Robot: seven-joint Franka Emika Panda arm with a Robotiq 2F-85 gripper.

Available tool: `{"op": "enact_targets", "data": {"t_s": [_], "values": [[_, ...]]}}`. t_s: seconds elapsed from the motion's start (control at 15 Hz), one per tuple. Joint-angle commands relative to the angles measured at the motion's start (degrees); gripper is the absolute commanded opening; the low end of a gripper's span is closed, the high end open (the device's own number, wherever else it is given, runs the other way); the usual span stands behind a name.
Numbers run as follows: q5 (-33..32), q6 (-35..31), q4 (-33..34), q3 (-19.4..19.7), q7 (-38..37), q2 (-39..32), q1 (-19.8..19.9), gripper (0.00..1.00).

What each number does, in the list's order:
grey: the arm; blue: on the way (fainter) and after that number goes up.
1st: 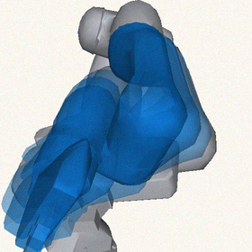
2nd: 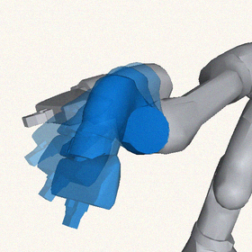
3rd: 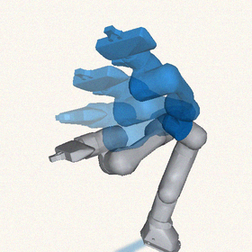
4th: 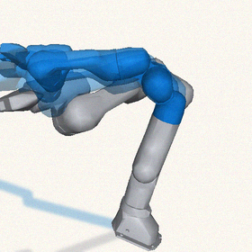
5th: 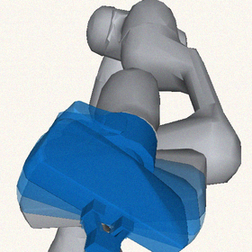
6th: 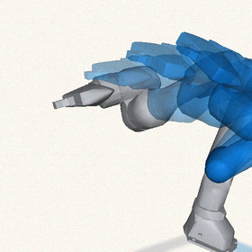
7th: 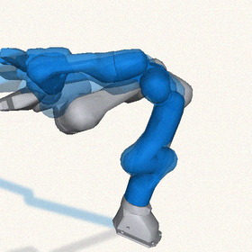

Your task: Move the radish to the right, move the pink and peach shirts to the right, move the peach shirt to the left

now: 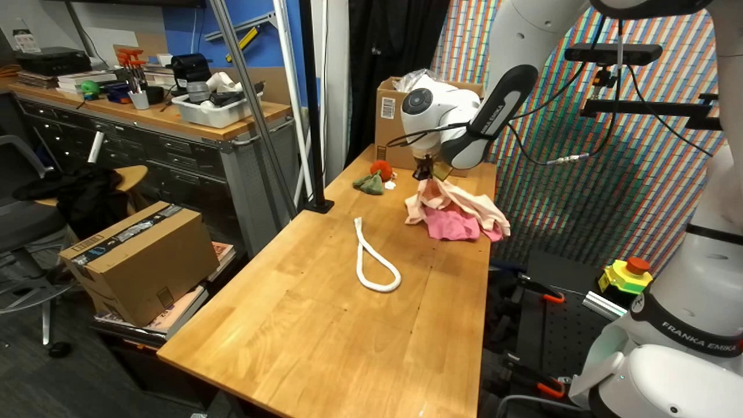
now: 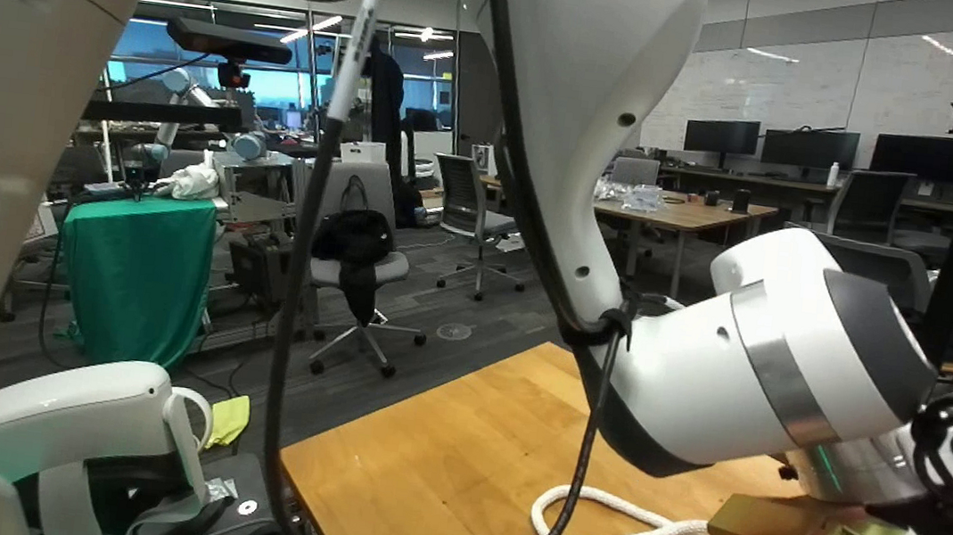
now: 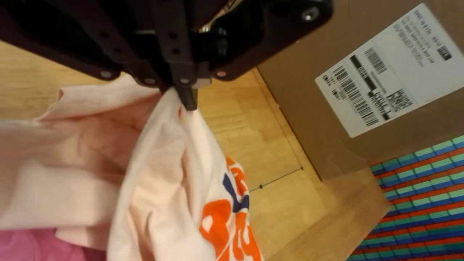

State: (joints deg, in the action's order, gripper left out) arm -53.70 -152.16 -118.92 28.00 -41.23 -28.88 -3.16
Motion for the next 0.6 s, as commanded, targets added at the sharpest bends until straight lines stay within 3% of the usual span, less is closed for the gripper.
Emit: {"op": "enact_targets", "data": {"t_s": [0.0,0.33,0.53], "values": [[-9.3,3.8,-2.0,0.6,-7.9,7.7,-1.3,0.03],[-20.6,11.1,-2.9,-4.5,-16.5,17.5,2.1,0.04],[-23.9,14.9,-3.7,-8.4,-19.1,22.7,4.7,0.03]]}}
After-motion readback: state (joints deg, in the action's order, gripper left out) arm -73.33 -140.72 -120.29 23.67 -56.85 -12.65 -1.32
